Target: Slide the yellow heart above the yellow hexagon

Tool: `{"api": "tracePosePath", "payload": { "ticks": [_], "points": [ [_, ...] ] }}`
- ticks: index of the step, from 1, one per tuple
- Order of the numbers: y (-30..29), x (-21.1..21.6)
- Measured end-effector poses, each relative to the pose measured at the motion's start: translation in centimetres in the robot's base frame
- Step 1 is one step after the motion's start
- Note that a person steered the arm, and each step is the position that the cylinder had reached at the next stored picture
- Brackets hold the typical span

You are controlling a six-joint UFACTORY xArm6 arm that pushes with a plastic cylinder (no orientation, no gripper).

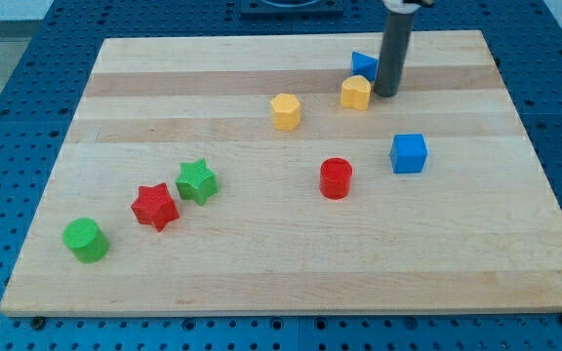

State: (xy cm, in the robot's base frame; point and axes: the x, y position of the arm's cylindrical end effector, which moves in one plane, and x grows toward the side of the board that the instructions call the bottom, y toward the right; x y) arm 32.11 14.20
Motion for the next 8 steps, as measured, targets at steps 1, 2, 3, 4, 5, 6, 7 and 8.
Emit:
{"api": "tracePosePath", "payload": {
  "ticks": [1, 2, 3, 4, 5, 6, 7, 8],
  "points": [
    [0.7, 0.0],
    [-0.5, 0.1],
    [-2.2, 0.9],
    [-4.0, 1.8],
    [-6.0, 2.1],
    [-7.3, 2.1],
    [-7.4, 2.1],
    [-3.2, 4.2]
  ]
}}
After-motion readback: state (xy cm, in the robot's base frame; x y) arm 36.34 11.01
